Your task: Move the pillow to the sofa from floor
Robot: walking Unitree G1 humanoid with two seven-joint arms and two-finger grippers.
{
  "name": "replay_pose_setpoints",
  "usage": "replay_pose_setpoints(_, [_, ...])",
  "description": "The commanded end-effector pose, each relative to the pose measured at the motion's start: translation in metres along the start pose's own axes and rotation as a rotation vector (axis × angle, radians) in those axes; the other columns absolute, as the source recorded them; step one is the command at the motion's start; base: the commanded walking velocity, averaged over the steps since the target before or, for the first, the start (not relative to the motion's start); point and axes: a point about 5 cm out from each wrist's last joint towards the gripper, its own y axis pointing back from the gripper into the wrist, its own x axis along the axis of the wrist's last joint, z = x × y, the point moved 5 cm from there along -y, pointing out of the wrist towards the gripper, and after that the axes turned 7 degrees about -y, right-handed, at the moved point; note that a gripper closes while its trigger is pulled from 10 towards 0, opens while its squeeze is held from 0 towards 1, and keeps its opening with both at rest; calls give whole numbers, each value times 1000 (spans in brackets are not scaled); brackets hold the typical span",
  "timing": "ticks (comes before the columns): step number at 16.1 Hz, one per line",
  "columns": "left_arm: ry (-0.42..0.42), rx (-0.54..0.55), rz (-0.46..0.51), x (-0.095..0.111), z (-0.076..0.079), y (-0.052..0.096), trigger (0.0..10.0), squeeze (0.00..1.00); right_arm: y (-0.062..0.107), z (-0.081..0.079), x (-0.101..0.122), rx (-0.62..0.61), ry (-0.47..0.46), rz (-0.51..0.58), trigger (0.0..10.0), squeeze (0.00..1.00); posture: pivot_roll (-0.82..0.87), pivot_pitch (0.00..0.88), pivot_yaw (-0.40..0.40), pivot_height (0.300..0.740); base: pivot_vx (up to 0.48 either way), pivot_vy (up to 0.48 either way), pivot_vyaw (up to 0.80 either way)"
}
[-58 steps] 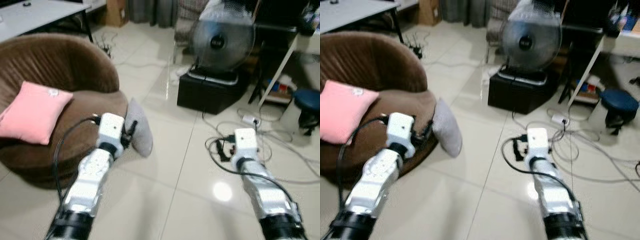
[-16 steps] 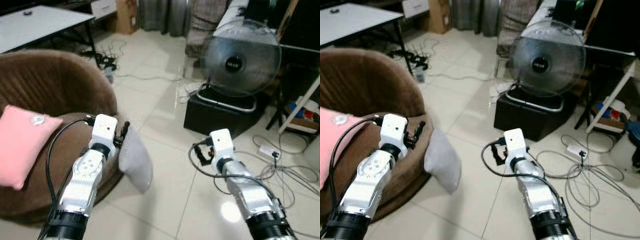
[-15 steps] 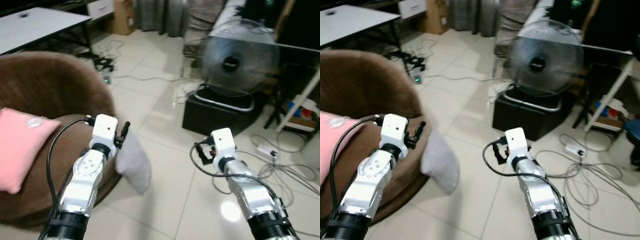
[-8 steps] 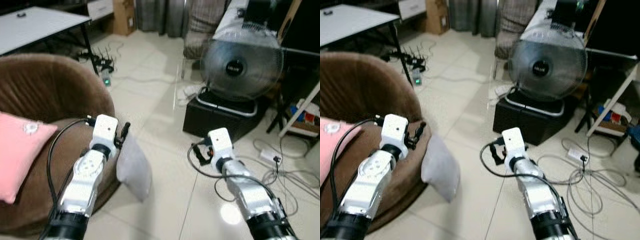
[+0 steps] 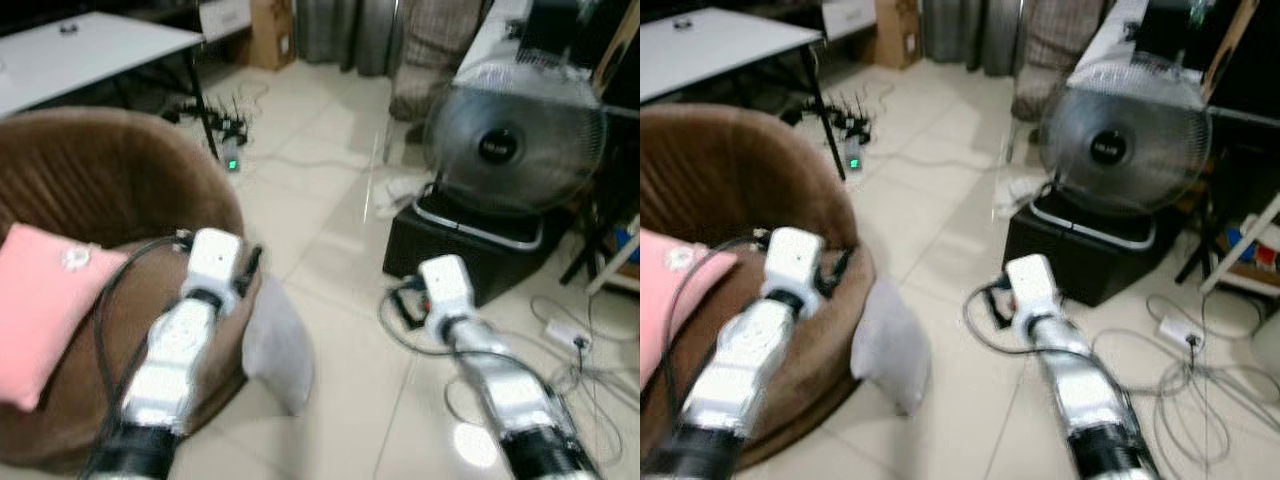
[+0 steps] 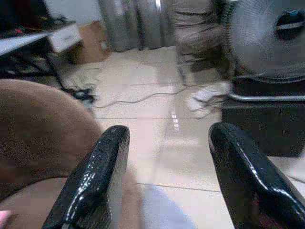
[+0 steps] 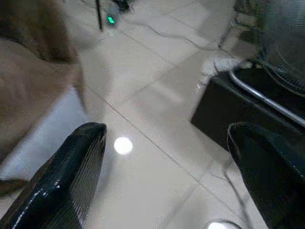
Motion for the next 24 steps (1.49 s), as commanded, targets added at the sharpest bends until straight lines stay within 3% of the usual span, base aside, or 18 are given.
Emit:
replay_pose_setpoints(1, [-25,19,-4,-1,-10,3,10000,0,-3,-8,10,18,1,29,10000,0,36,0,12,740,349,0,800])
replay_pose_setpoints(8, [-31,8,-11,-3,-8,3,10000,0,-3,-2,5,-12,-47,10,10000,0,35,0,11,740,351,0,0])
replay_pose_setpoints(12, [-33,0,-12,-3,-7,3,10000,0,-2,-1,3,-24,-50,7,10000,0,29,0,18,740,350,0,-778])
replay_pose_setpoints(24, [-47,14,-27,-5,-11,2,10000,0,-3,-3,4,-24,-55,14,10000,0,34,0,22,740,291,0,0])
